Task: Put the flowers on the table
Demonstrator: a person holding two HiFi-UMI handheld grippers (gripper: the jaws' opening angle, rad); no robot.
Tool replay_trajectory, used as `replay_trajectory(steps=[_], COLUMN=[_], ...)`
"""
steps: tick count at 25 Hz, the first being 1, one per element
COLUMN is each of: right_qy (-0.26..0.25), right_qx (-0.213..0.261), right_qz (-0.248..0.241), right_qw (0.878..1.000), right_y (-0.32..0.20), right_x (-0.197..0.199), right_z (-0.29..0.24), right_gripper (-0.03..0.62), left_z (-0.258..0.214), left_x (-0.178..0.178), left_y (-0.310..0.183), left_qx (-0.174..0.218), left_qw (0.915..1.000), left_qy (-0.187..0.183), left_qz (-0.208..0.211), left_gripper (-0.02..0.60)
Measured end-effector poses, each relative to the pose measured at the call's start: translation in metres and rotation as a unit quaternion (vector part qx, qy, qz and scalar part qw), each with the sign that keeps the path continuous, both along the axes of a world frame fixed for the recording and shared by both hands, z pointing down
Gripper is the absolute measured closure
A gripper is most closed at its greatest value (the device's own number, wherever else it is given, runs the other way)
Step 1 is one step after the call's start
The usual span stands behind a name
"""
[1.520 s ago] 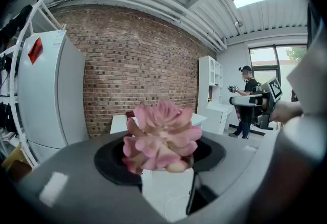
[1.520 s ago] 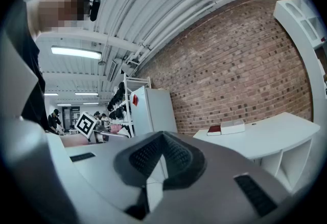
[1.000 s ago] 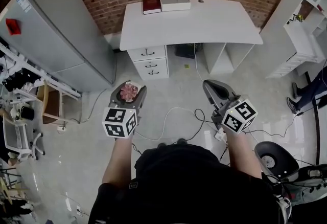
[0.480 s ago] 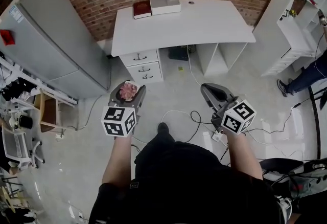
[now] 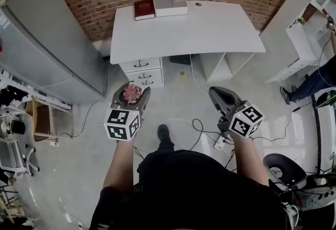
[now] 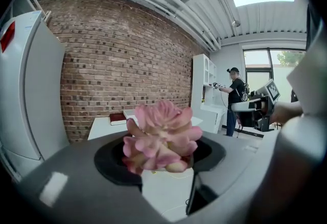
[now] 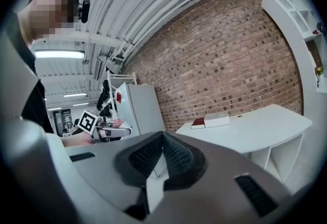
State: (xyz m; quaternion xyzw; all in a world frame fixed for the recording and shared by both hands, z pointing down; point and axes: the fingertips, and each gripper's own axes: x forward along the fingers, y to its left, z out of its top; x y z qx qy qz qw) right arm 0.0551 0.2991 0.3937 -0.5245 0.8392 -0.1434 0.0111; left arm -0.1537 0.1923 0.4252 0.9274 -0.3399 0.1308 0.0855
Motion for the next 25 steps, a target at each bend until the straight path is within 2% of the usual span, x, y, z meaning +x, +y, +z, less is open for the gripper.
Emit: replay_trajectory(steps=[12,25], right_qy=[0.003,0.007], right_qx=[-0.026,-0.016], right_qz=[-0.018,-0.028], right_qw=[0.999,0.999], right_y=[-0.129,-0.192], right_x=[-0.029,-0.052], right_z=[0.015,-0.006], right_gripper=[0.585,0.585], left_z=[0.024,0.014], left_x=[-0.023,-0.048], left_y=[-0.123,-0.176], left_qx=[-0.027,-0.026], left_qw=[0.9995,0.9992], left_qy=[0.010,0.023], left_qz=[-0.011,-0.018], left_gripper=[0.324,0.323])
